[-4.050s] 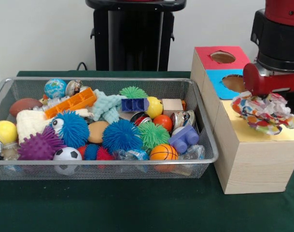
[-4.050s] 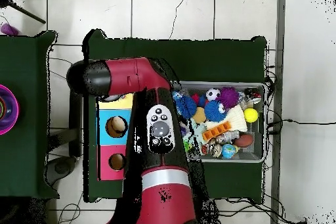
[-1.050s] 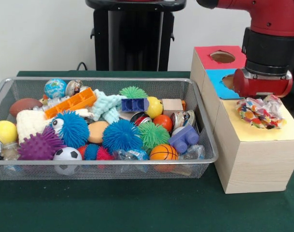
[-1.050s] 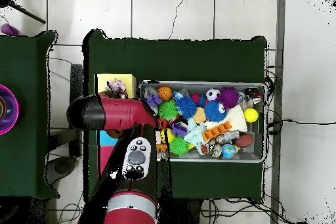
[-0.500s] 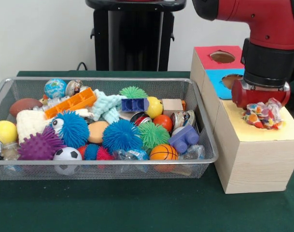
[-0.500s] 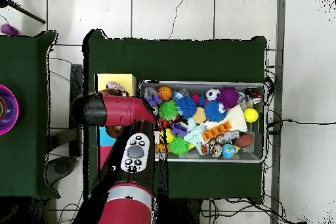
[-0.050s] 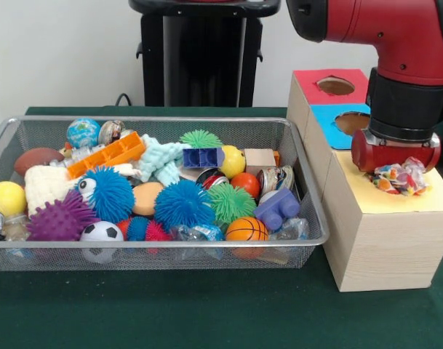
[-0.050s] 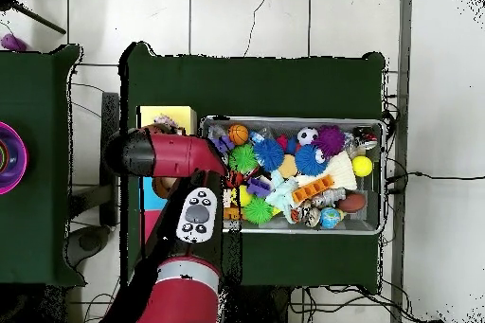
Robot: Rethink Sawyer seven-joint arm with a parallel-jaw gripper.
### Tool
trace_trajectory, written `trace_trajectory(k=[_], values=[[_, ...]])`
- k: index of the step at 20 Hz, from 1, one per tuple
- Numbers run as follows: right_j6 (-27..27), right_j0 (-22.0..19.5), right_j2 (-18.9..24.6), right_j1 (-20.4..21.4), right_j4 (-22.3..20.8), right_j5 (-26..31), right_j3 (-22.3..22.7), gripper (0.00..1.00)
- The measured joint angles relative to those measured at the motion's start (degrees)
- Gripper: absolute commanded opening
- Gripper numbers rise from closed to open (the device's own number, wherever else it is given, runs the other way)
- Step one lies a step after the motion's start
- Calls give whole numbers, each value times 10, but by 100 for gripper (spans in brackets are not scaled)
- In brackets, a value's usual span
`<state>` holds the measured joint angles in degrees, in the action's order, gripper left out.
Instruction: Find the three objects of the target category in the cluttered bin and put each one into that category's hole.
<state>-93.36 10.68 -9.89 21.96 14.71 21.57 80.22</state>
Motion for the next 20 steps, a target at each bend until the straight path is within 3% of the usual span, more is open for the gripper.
trace_trajectory(k=[2,3,20], values=[[0,0,-1,-1,1,0,-1,0],[0,0,-1,-2,1,-1,-2,100],[0,23,-26,-1,2,-17,0,100]])
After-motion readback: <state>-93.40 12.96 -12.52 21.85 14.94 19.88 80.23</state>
